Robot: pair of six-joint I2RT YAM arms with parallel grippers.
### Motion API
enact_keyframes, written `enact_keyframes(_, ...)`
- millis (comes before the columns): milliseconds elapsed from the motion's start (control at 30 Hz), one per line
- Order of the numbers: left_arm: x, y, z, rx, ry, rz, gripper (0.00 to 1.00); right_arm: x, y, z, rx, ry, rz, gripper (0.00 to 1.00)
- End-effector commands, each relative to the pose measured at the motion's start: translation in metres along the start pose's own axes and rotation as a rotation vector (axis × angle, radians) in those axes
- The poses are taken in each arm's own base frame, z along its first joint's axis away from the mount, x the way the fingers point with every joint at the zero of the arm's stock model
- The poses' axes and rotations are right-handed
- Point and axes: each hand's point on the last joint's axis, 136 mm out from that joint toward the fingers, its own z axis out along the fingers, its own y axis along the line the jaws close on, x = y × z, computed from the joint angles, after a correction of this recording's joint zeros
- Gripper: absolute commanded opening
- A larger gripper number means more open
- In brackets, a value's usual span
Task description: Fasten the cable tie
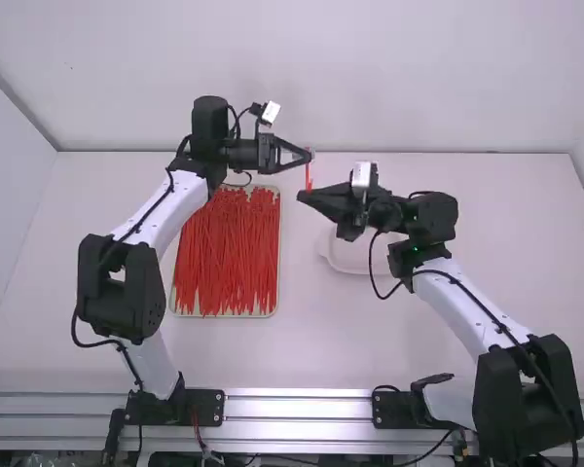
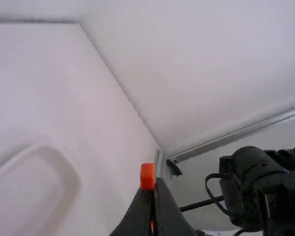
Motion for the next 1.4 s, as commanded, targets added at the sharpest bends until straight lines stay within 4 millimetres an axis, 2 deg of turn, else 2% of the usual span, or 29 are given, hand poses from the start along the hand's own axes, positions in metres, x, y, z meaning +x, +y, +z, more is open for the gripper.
enact_keyframes(0, -0.01, -0.008, -0.006, 0.018, -0.015, 0.152, 0.02, -0.014, -0.012, 0.002, 0.049, -0.039, 0.22, 0.0)
enact_keyframes(100, -0.013, -0.024, -0.006, 0.077, -0.01, 0.335, 0.01, -0.007, -0.017, 0.002, 0.071, -0.028, 0.381, 0.0)
enact_keyframes(133, -0.013, -0.026, -0.006, 0.083, -0.008, 0.347, 0.01, -0.007, -0.017, 0.002, 0.072, -0.027, 0.391, 0.0)
enact_keyframes(200, -0.005, -0.05, -0.011, 0.202, 0.037, 0.576, 0.01, 0.004, -0.021, 0.002, 0.093, -0.003, 0.506, 0.0)
enact_keyframes(233, -0.003, -0.055, -0.011, 0.223, 0.046, 0.618, 0.01, 0.006, -0.023, 0.002, 0.104, 0.0, 0.53, 0.0)
enact_keyframes(400, -0.008, -0.062, -0.016, 0.234, 0.029, 0.744, 0.01, 0.014, -0.031, 0.001, 0.154, 0.001, 0.648, 0.0)
enact_keyframes(467, -0.001, -0.07, -0.017, 0.285, 0.052, 0.868, 0.01, 0.015, -0.03, 0.004, 0.158, -0.01, 0.715, 0.0)
enact_keyframes(800, 0.003, -0.065, -0.017, 0.289, 0.023, 1.058, 0.01, 0.019, -0.019, 0.028, 0.161, -0.025, 0.824, 0.0)
enact_keyframes(1100, 0.014, -0.056, -0.019, 0.288, -0.002, 1.209, 0.01, 0.033, -0.025, 0.027, 0.221, -0.009, 0.907, 0.0)
enact_keyframes(1200, 0.014, -0.054, -0.029, 0.266, -0.02, 1.281, 0.01, 0.033, -0.026, 0.027, 0.224, -0.011, 0.923, 0.0)
enact_keyframes(1367, 0.016, -0.064, -0.039, 0.248, -0.033, 1.332, 0.01, 0.035, -0.029, 0.026, 0.244, -0.017, 0.944, 0.0)
